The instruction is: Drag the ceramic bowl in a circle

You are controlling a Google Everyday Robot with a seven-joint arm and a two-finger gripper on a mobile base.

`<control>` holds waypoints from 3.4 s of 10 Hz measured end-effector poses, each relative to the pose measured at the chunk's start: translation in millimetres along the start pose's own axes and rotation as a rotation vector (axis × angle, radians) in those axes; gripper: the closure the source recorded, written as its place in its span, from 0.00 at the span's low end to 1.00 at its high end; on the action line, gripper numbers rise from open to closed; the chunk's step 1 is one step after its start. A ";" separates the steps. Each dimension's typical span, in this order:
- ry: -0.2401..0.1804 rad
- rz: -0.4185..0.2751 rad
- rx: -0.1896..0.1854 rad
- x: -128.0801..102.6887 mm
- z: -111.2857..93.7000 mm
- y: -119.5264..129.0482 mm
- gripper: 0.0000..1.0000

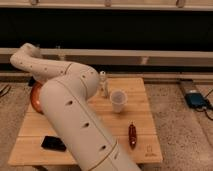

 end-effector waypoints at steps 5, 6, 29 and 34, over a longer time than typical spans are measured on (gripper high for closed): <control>-0.054 0.115 -0.034 -21.1 23.4 58.6 1.00; -0.062 0.130 -0.037 -31.6 28.1 68.6 1.00; -0.020 -0.122 -0.008 -169.5 -10.8 0.6 1.00; 0.014 -0.166 -0.032 -129.9 -19.5 -25.8 0.96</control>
